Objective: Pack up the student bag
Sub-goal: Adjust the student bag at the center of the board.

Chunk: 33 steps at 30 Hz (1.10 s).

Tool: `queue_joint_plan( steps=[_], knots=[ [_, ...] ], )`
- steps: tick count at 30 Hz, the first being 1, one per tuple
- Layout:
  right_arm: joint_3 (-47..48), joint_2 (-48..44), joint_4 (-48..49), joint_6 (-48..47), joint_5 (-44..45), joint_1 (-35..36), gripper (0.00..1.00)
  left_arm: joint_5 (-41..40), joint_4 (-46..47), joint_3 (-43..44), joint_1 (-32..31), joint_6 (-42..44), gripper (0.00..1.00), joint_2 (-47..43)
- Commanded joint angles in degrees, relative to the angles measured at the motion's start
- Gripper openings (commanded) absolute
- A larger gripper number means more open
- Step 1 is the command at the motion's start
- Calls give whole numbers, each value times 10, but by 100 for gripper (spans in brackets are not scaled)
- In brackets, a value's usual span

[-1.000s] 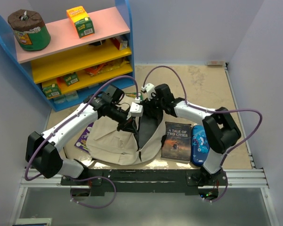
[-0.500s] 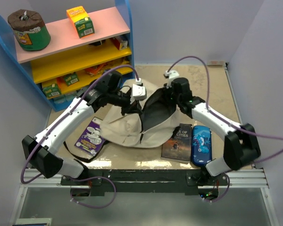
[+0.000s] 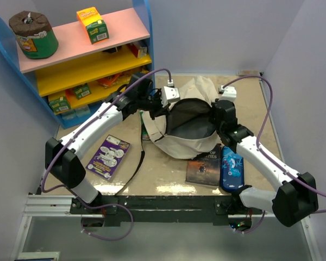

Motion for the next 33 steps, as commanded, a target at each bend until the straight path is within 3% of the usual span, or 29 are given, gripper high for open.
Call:
queue_joint_plan(
  steps=[1, 2, 5, 8, 10, 15, 19, 25, 29, 33],
  knots=[
    [21, 2, 14, 43, -14, 2, 0, -34, 68, -6, 4, -4, 0, 15],
    [18, 0, 13, 51, -26, 2, 3, -36, 81, -19, 4, -6, 0, 16],
    [25, 3, -12, 86, -58, 1, 27, -43, 93, -40, 9, -10, 0, 20],
    [56, 24, -87, 118, -60, -4, 62, -35, 99, -55, 24, -20, 0, 20],
    [68, 25, -137, 148, -51, -5, 98, -22, 104, -64, 31, -26, 0, 18],
    [67, -4, -244, 225, -36, -19, 99, -15, 108, -83, 42, -31, 0, 7],
    [76, 29, -341, 243, -101, -27, 98, -14, 118, -90, 54, -42, 0, 0],
    [-39, -84, -291, 261, -140, -27, 99, -2, 125, -105, 87, -58, 0, -5],
    [-38, -62, -303, 254, -120, -27, 99, 15, 123, -127, 87, -49, 0, -22],
    [-32, -36, -313, 280, -175, -28, 99, 17, 119, -136, 88, -46, 0, -38]
  ],
)
